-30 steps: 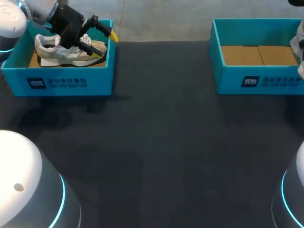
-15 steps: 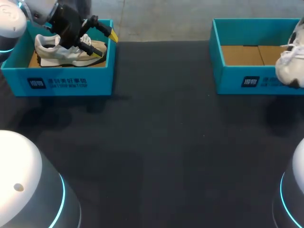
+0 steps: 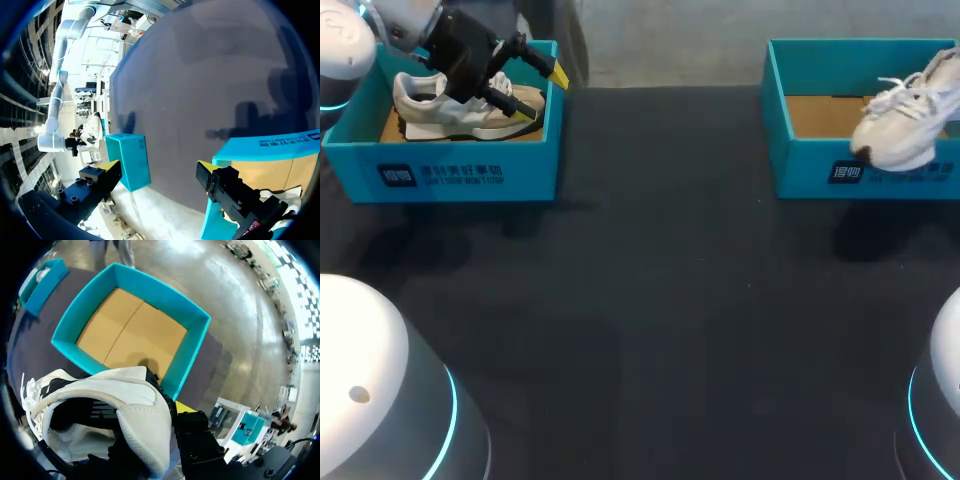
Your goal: Take the shoe out of the shoebox, open the shoe tongue, remove and reinsert the insole, then place the shoe into the shoebox
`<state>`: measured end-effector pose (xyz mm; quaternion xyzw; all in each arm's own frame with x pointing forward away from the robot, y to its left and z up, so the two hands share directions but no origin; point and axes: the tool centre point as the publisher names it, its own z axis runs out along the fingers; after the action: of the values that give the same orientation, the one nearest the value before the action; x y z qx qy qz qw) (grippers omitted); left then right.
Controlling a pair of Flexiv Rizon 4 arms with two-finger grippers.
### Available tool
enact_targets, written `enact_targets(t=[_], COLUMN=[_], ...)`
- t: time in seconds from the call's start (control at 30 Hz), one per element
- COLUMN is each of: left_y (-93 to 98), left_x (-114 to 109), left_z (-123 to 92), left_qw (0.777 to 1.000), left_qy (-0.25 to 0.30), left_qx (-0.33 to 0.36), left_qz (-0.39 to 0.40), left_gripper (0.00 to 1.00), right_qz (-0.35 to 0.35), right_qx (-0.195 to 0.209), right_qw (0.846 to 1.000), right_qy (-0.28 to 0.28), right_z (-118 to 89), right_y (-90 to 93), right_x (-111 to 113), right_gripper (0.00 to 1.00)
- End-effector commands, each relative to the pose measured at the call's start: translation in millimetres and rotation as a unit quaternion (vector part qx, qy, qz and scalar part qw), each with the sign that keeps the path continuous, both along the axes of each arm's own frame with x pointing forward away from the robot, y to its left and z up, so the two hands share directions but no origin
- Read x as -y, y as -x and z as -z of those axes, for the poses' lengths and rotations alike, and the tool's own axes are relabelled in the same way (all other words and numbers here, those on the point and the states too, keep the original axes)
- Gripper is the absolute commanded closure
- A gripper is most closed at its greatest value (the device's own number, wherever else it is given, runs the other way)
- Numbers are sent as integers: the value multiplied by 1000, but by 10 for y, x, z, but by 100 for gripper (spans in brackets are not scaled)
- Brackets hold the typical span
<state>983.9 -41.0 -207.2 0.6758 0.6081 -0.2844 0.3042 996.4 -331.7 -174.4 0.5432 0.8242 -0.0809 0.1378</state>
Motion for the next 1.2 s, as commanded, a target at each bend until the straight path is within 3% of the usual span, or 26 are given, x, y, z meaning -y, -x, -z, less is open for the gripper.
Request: enact_targets(t=[0.03,0.1,0.83,1.2], left_y=[0,0,0,0], left_x=[1,1,1,1], left_z=[-1,-1,-1,-1], left_qw=[1000,1000,1000,1000], left_qy=[-1,-1,-1,-1], left_qx=[0,0,0,0], left_qz=[0,0,0,0], left_gripper=[0,0,0,0], right_qz=[507,516,509,463], right_qx=[69,71,80,75], right_qw=[857,850,853,881], right_qy=[-65,-75,-86,-58], right_z=[-91,-105,-130,46], right_y=[-30,-33,-33,30], right_x=[-46,-37,-37,-4], right_gripper=[100,100,100,100])
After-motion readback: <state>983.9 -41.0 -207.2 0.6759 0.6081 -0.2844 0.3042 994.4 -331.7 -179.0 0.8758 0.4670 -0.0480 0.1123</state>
